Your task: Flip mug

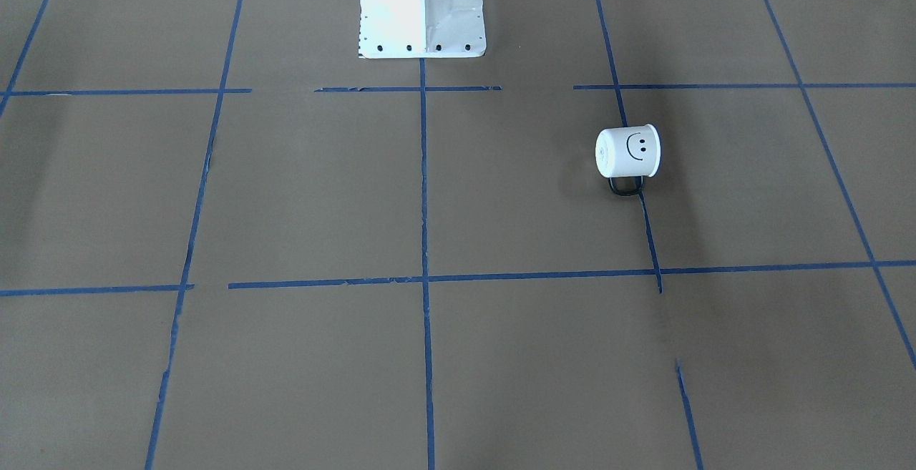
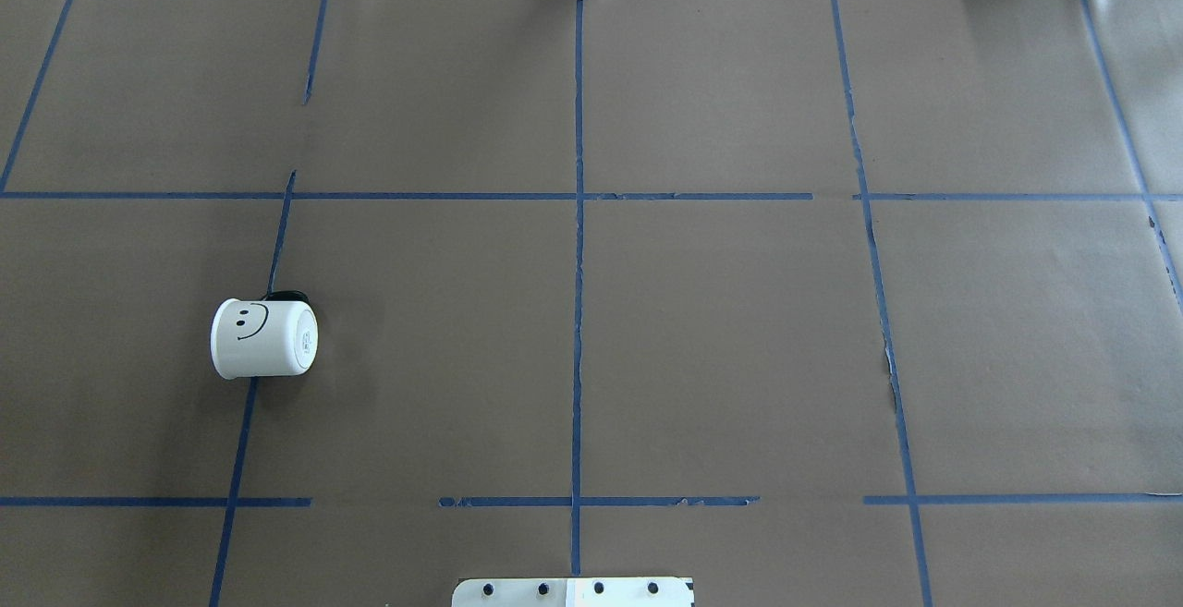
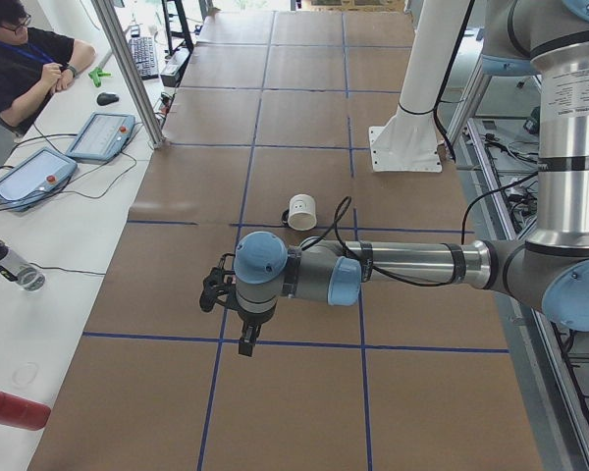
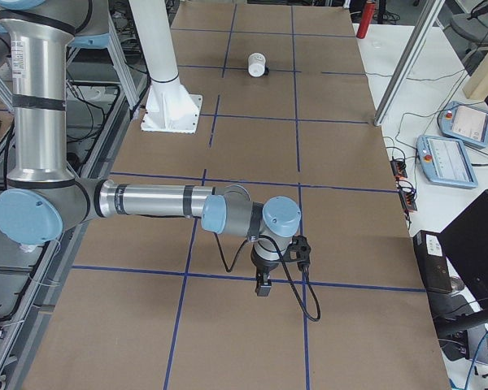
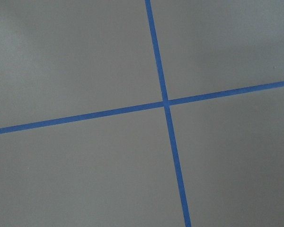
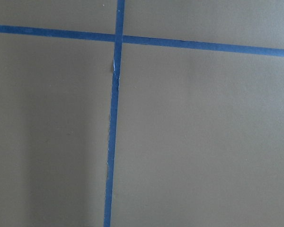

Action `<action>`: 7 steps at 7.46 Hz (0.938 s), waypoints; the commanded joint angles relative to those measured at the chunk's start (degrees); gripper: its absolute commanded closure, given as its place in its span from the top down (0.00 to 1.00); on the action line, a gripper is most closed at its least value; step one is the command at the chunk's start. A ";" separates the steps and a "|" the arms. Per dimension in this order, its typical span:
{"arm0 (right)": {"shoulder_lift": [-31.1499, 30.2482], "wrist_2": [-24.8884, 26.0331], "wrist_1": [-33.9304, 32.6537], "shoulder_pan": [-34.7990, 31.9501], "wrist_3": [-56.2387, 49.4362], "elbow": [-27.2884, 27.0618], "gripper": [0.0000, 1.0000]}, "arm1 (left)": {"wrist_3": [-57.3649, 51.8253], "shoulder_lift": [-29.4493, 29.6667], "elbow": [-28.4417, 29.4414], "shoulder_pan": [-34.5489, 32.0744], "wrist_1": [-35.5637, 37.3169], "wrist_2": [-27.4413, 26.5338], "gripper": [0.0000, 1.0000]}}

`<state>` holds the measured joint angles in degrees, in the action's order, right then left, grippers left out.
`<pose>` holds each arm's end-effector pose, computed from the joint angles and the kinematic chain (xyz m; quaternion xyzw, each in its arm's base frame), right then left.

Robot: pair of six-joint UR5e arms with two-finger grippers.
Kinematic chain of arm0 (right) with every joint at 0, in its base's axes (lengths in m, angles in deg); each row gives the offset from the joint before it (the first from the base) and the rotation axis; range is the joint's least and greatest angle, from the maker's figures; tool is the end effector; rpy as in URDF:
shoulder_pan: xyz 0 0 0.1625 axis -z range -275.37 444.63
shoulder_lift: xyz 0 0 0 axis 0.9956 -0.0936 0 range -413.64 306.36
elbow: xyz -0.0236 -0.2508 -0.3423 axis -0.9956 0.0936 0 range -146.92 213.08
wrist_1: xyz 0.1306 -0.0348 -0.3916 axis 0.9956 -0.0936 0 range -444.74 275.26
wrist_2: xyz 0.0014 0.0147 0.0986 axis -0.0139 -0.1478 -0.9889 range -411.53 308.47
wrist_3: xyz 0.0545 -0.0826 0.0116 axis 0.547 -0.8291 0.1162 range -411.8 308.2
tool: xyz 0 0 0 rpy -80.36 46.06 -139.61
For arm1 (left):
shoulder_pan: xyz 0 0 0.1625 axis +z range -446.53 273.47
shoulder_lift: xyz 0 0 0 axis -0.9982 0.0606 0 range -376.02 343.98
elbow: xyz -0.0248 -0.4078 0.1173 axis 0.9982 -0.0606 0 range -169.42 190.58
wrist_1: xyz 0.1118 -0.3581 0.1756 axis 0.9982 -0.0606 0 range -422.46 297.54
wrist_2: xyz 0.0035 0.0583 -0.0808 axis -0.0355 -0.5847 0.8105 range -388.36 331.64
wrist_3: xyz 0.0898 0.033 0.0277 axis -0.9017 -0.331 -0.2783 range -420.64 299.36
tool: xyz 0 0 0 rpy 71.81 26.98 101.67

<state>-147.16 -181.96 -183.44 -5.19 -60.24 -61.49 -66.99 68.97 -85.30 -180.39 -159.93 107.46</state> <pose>0.0672 -0.4551 0.6679 -0.0376 -0.3484 -0.0474 0.9354 -0.0929 -0.4585 0.6342 0.1014 0.3807 0.0482 0.9178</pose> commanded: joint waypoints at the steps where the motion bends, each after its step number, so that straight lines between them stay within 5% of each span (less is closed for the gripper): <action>1: 0.00 0.00 0.00 0.00 0.00 0.00 1.00 | 0.19 0.09 0.09 0.09 0.09 0.06 1.00; 7: 0.00 0.00 0.00 0.00 0.00 0.00 1.00 | 0.10 1.49 -1.32 2.98 -0.26 0.41 1.00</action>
<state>-147.16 -181.96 -183.45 -5.20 -60.24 -61.49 -66.95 69.65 -86.19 -178.51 -160.02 107.72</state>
